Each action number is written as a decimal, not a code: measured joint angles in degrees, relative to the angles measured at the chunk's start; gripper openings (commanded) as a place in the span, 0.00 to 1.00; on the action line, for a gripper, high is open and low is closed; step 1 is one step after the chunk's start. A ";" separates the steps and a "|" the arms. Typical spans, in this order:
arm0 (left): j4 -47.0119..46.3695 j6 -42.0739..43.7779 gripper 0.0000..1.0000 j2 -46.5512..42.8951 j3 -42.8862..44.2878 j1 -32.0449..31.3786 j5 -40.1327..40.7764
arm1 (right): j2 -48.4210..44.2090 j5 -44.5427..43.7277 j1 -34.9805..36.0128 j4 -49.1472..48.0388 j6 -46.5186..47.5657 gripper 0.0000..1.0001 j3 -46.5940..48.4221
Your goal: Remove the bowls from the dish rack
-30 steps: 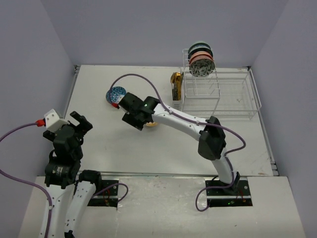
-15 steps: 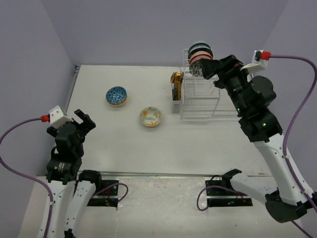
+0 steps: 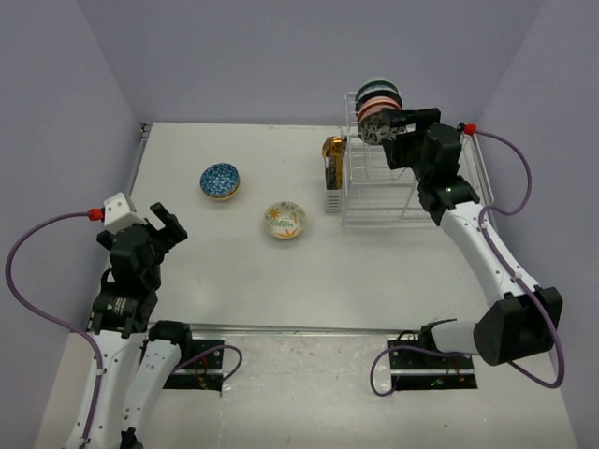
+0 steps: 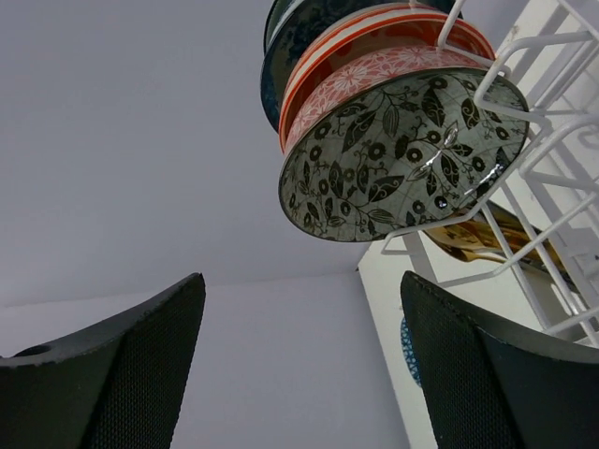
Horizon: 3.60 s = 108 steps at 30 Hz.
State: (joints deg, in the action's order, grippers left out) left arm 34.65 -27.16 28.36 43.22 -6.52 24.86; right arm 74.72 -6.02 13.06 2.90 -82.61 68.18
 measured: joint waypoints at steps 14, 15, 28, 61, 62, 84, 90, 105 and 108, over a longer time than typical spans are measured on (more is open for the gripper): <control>-0.74 0.39 1.00 -0.61 0.00 -0.74 -1.14 | 10.49 -2.40 -0.39 -6.54 -9.09 0.62 3.04; -0.74 0.39 1.00 -0.63 0.00 -0.92 -1.18 | 11.08 -2.40 -0.42 -6.97 -9.27 0.62 3.23; -0.74 0.42 1.00 -1.01 0.00 -1.88 -1.55 | 11.96 -4.57 -0.44 -12.76 -12.46 0.36 2.10; -0.76 0.81 1.00 -1.07 -0.02 -1.92 -2.16 | 7.30 -4.74 -0.50 -20.37 -11.10 0.00 -2.64; -0.79 0.81 1.00 -1.11 -0.02 -1.92 -2.14 | 7.28 -4.70 -0.50 -20.52 -10.97 0.00 -2.64; -0.79 0.81 1.00 -1.18 -0.02 -1.92 -2.12 | -1.38 0.59 -0.50 -23.58 -8.96 0.00 -3.37; -0.72 0.79 1.00 -1.42 -0.02 -2.03 -1.77 | 0.28 10.29 0.72 -16.76 5.07 0.00 5.92; 1.07 -0.90 1.00 -5.73 0.04 -2.12 5.11 | 14.91 3.10 35.52 22.40 62.12 0.00 36.41; 1.09 -1.01 1.00 -5.79 0.07 -2.12 5.64 | 23.74 -2.19 39.95 30.08 66.64 0.00 39.36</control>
State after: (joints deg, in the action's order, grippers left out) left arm 35.75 -28.16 22.57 43.29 -8.64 30.50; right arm 98.45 -8.21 53.01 32.97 -15.97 107.55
